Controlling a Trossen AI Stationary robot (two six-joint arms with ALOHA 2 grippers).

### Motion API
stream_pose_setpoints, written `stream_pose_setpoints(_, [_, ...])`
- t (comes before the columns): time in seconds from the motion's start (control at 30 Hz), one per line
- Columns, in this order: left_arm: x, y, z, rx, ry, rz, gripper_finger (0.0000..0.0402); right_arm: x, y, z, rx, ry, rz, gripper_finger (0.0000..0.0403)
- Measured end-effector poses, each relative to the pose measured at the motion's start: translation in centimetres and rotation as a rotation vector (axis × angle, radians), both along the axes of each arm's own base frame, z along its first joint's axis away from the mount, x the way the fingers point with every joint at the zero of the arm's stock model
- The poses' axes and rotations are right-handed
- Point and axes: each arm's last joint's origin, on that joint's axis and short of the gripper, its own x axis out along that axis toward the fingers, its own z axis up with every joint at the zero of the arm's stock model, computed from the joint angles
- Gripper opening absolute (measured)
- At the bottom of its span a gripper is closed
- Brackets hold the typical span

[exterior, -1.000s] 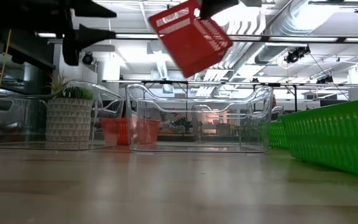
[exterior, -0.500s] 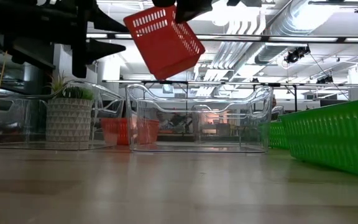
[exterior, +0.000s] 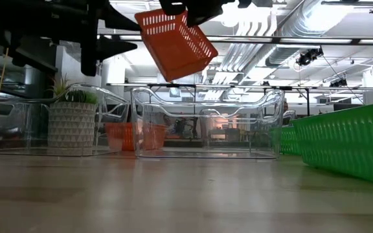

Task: Stack baskets by color
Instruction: Stack the bottom orange bin on the top orange bins

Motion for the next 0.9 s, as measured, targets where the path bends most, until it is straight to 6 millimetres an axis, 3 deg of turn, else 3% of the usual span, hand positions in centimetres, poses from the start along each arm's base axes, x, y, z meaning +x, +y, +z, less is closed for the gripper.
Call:
stream_pose_setpoints(0.53, [-0.3, 0.1, 0.0, 0.053, 0.073, 0.045, 0.0184, -0.2, -0.1, 0.2, -0.085, 0.034, -0.052, 0.0])
stream_pose_setpoints(0.9, [0.2, 0.1, -0.9, -0.03, 0.04, 0.063, 0.0184, 0.7, -1.5, 0.2, 0.031, -0.015, -0.004, 0.0])
